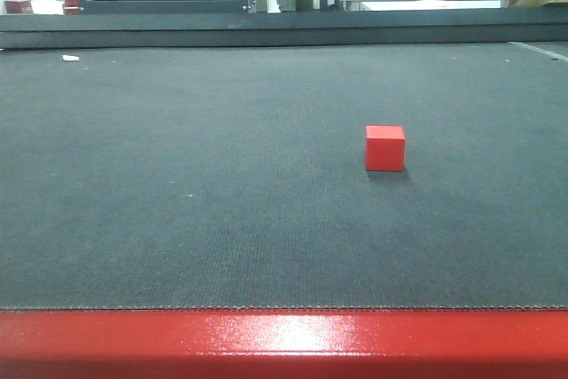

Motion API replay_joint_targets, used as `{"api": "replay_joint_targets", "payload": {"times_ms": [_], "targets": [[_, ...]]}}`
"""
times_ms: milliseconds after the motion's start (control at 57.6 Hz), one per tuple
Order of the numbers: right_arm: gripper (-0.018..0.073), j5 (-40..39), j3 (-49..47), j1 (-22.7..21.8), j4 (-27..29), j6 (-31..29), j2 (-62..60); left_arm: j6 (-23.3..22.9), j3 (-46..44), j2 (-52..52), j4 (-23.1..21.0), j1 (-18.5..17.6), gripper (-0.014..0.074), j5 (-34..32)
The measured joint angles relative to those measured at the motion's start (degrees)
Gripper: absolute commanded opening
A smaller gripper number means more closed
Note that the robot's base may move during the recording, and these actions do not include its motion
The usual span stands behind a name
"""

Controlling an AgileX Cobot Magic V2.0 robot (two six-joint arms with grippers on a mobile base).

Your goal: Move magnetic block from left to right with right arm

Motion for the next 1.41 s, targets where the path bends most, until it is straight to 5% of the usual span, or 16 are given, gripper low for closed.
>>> {"api": "replay_joint_targets", "payload": {"times_ms": [903, 1094, 1337, 1406], "targets": [[0.0057, -1.38, 0.00, 0.00, 0.48, -0.08, 0.00, 0.00, 0.00, 0.00, 0.00, 0.00, -0.0126, 0.00], [0.0071, 6.20, -7.94, 0.00, 1.12, -0.08, 0.36, 0.00, 0.00, 0.00, 0.00, 0.00, -0.0126, 0.00], [0.0512, 10.60, -21.67, 0.54, 1.12, -0.08, 15.30, 0.00, 0.00, 0.00, 0.00, 0.00, -0.0126, 0.00], [0.0571, 11.42, -24.30, 1.77, 1.12, -0.08, 19.99, 0.00, 0.00, 0.00, 0.00, 0.00, -0.0126, 0.00]]}}
